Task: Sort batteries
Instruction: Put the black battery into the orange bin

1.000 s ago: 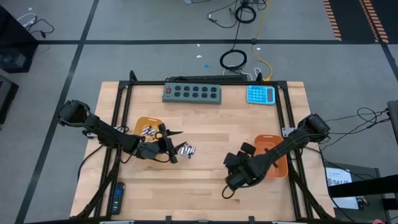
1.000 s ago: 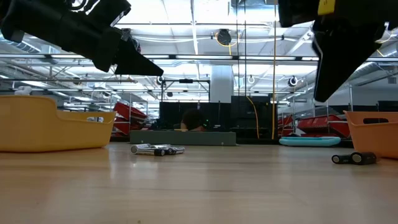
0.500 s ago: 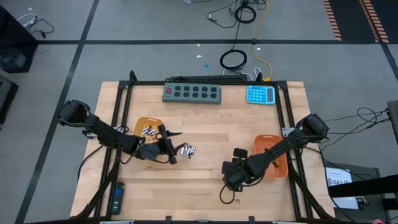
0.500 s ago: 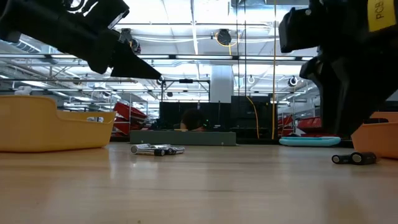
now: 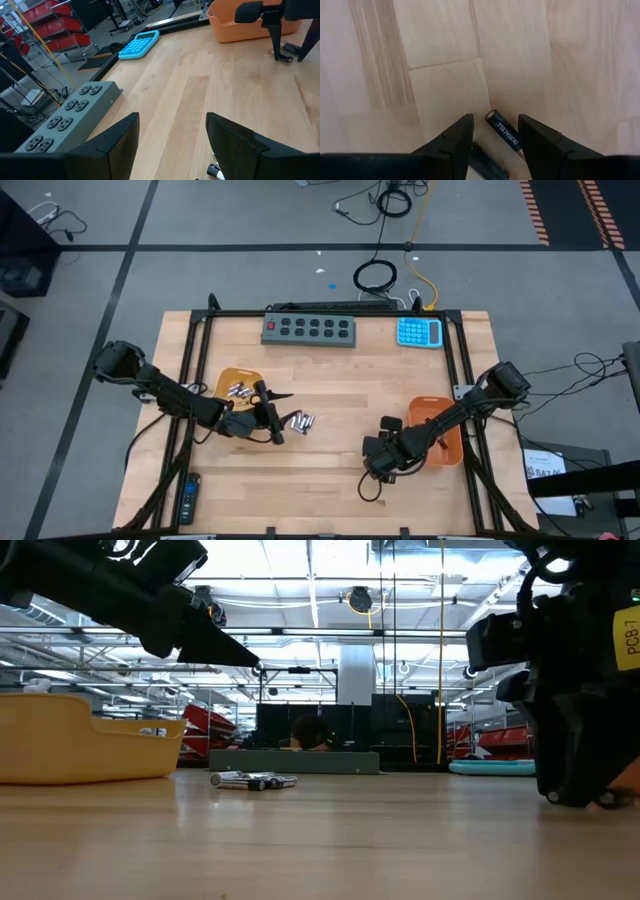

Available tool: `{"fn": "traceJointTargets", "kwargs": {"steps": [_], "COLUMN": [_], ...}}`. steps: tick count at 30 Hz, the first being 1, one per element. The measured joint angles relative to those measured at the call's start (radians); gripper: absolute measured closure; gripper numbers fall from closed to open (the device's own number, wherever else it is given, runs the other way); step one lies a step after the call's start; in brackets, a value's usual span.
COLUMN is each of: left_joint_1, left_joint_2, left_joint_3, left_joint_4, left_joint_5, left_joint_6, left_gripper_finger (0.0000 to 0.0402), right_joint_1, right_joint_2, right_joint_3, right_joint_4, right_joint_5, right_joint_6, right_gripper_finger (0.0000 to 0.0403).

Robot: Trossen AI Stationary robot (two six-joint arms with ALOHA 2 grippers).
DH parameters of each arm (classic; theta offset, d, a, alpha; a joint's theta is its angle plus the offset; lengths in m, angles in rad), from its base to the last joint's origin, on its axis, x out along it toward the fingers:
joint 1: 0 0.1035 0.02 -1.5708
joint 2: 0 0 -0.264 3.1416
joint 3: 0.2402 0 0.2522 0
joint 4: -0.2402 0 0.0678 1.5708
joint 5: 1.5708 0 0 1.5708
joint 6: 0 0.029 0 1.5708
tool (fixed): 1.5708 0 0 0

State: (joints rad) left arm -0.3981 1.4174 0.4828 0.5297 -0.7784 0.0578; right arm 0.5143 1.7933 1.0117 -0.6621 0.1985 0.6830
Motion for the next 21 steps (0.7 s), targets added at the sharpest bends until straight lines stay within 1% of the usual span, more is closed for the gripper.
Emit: {"fn": "traceJointTargets", "kwargs": {"steps": [3, 5, 7, 11, 14, 17, 21], "left_joint_1": [0.003, 0.006, 0.010, 0.012, 0.012, 0.012, 0.012], "left_joint_2": [0.000, 0.000, 0.000, 0.000, 0.000, 0.000, 0.000], "left_joint_3": [0.000, 0.000, 0.000, 0.000, 0.000, 0.000, 0.000], "left_joint_4": [-0.001, -0.006, -0.012, -0.019, -0.018, -0.018, -0.022], "left_joint_5": [0.000, 0.000, 0.000, 0.000, 0.000, 0.000, 0.000], "left_joint_6": [0.000, 0.000, 0.000, 0.000, 0.000, 0.000, 0.000], "left_gripper_finger": [0.0162, 0.0162, 0.0163, 0.0162, 0.0162, 0.0162, 0.0163], "right_joint_1": [-0.011, -0.016, -0.023, -0.028, -0.029, -0.029, -0.025], "right_joint_2": [-0.002, -0.002, -0.001, -0.006, -0.007, -0.003, 0.000], "right_joint_3": [-0.015, -0.024, -0.033, -0.040, -0.015, 0.013, 0.104], "right_joint_4": [0.011, 0.010, 0.011, 0.033, 0.036, 0.003, -0.060], "right_joint_5": [-0.021, -0.024, -0.040, -0.049, -0.037, -0.020, 0.008], "right_joint_6": [-0.005, -0.012, -0.019, -0.027, -0.037, -0.028, 0.009], "right_gripper_finger": [0.0256, 0.0266, 0.0284, 0.0333, 0.0352, 0.0349, 0.0322]}}
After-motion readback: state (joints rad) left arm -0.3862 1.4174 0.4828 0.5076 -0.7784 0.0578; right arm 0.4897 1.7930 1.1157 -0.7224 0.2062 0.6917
